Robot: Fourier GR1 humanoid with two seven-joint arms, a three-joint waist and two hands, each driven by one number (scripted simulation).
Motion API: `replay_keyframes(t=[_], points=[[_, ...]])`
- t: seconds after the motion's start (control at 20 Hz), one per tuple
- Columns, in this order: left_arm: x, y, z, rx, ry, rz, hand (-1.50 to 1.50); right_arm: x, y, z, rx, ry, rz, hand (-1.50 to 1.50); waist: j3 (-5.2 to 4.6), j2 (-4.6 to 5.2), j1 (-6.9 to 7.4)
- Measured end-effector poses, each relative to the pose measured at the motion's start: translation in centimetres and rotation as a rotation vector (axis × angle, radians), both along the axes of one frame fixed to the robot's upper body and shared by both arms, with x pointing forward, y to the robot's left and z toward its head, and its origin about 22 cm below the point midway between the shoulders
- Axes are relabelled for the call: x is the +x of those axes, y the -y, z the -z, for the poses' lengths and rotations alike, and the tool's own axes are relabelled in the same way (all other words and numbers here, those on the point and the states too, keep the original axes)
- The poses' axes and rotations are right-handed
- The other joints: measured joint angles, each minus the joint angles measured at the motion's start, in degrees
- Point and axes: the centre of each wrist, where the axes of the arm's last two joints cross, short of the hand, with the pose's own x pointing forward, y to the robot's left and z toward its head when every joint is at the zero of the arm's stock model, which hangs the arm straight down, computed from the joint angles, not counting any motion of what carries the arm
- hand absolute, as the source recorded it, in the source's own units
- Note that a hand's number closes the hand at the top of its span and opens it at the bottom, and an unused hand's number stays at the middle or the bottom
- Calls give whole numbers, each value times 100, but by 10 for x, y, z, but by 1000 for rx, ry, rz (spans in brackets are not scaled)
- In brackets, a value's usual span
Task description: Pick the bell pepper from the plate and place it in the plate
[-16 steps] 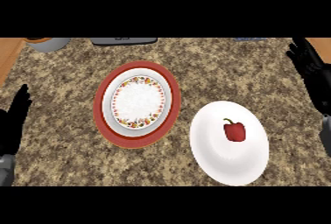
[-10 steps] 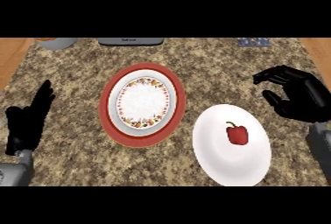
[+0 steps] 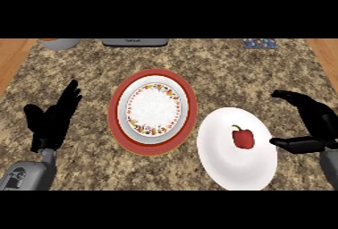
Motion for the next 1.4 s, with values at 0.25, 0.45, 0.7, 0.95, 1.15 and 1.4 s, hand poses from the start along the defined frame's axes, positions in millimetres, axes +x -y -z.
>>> replay_keyframes(t=[0.25, 0.45, 0.7, 0.95, 1.15, 1.4], points=[[4, 2, 1, -7, -2, 15, 0, -8, 20, 28, -203, 10, -9, -150, -10, -23, 50], [8, 4, 4, -11, -11, 13, 0, -3, 30, 31, -338, 14, -23, -150, -19, -51, 24], [3, -6, 9, -9, -15, 14, 0, 10, 28, 25, -440, 23, -56, -150, -30, -78, -9], [-4, -5, 8, -13, -20, 12, 0, 12, 19, 19, -563, 13, -130, -150, -34, -96, -37], [-1, -7, 6, -14, -25, 8, 0, 12, 11, 19, -668, 19, -156, -150, -34, -100, -58], [1, -2, 3, -13, -23, 6, 0, 14, -6, 18, -787, 17, -151, -150, -36, -104, -69]])
